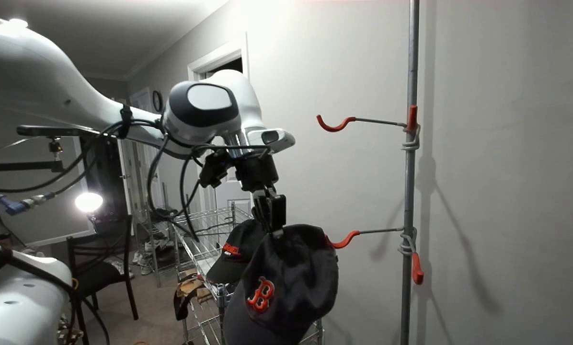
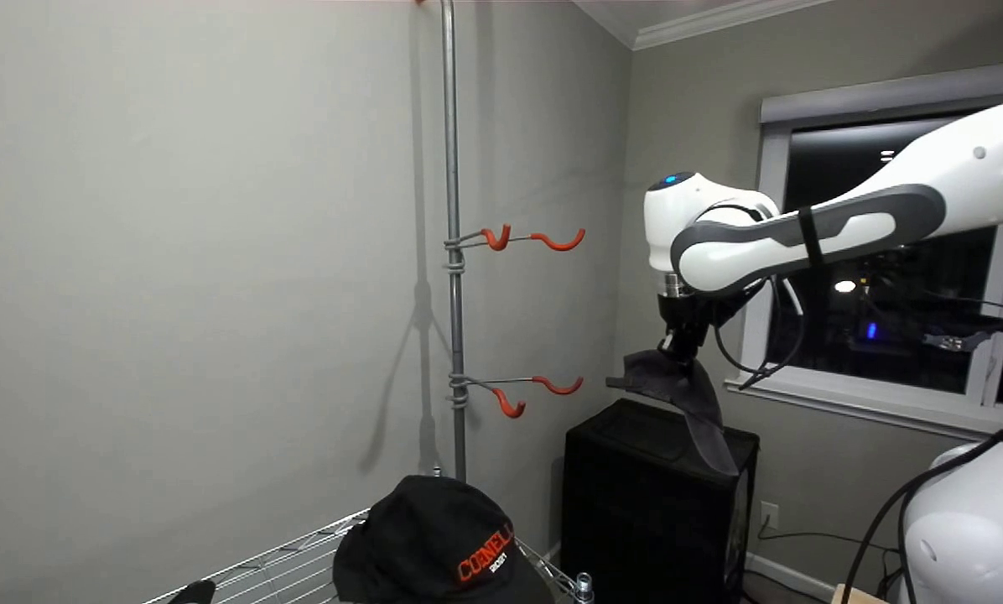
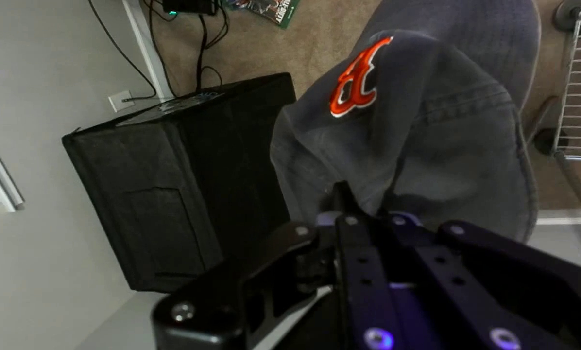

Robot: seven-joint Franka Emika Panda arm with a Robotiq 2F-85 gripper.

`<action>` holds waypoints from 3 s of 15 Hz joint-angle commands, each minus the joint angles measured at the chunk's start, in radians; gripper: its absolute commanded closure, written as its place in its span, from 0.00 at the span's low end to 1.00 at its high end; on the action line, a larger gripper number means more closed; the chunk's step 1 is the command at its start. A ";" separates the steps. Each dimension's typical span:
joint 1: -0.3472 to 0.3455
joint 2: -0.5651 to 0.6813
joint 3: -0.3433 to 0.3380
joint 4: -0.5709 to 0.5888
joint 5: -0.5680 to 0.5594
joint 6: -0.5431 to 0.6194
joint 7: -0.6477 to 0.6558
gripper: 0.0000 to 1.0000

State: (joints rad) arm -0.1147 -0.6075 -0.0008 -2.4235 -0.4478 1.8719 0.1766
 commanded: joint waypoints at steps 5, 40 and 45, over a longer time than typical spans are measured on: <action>-0.092 0.193 0.017 0.093 -0.183 0.170 0.174 0.99; 0.033 0.695 -0.035 0.484 -0.759 0.275 0.625 0.99; 0.067 0.762 -0.035 0.507 -0.760 0.268 0.603 0.99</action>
State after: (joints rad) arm -0.0599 0.1272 -0.0294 -1.9408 -1.1887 2.1375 0.8207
